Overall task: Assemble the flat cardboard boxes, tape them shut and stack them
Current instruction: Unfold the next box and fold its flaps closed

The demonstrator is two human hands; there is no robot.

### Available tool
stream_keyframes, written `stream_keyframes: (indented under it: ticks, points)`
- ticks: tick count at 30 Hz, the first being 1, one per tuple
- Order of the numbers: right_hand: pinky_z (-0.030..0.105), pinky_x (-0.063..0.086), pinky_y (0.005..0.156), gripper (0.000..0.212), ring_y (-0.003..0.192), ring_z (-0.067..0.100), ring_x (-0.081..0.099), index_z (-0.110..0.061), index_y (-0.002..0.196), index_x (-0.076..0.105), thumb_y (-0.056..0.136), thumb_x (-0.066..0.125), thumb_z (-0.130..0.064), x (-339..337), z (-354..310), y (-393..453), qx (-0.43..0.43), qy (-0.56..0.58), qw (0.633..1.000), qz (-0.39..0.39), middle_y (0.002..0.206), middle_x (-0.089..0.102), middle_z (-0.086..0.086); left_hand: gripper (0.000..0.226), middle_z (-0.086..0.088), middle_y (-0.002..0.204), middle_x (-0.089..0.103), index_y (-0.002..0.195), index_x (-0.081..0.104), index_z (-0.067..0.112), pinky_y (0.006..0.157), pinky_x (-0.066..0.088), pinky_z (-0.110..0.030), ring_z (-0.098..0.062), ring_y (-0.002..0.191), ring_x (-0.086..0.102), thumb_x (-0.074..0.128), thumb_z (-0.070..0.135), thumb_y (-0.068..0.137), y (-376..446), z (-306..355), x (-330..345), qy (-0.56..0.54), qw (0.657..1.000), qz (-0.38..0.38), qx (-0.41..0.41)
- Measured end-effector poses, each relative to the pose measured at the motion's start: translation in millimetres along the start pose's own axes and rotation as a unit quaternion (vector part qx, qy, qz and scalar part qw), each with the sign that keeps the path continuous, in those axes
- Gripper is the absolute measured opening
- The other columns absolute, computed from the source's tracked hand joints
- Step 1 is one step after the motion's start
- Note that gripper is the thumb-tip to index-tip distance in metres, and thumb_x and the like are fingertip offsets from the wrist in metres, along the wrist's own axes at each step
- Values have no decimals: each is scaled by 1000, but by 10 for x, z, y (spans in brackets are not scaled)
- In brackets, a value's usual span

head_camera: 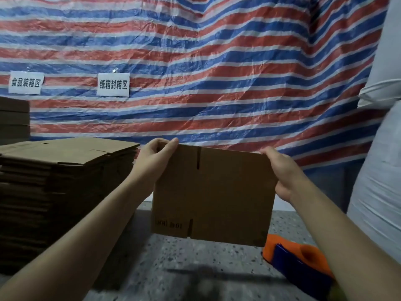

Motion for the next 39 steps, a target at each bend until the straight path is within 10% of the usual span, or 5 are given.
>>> stream_keyframes:
  ticks: [6,15,21,29,39]
  points:
    - [35,57,63,26,63,16,71,-15,88,71,96,56,-35,0,397,154,46,18,999,-11,71,71,3,33,-7,89,71,94,67,16,71,59,-39,-21,83,70,66,48,90,70,-494,148,-23,996,58,-68]
    - [41,55,76,39,83,22,75,-18,97,75,103,49,-46,181,857,125,76,-18,997,-21,85,78,5,25,1,73,58,78,58,20,60,40,-29,-15,74,55,62,40,93,32,-1074,202,-7,987,111,-116]
    - [46,53,96,37,100,24,72,-24,110,74,103,48,-49,162,837,82,81,-15,994,-74,96,79,3,47,1,95,70,105,61,25,59,49,-29,-17,87,67,69,63,79,5,-1102,255,-17,979,82,-184]
    - [42,54,80,46,93,25,68,-6,120,71,96,47,-37,110,752,57,92,107,978,-153,107,69,21,53,-1,100,67,111,53,23,61,48,-29,-17,89,66,72,60,78,1,-1098,280,-51,976,86,-193]
    - [36,58,66,48,78,17,72,-20,92,80,102,38,-42,257,599,-35,28,135,980,-145,87,73,9,34,-16,113,68,127,57,24,78,50,-38,-25,94,66,43,33,98,0,-912,377,-176,961,-70,-202]
Point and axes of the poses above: each hand's wrist, its own y-axis towards the middle knuckle, its own x-axis out of the palm, z = x × y, the point moved 4 cm from there along y, towards the middle knuckle
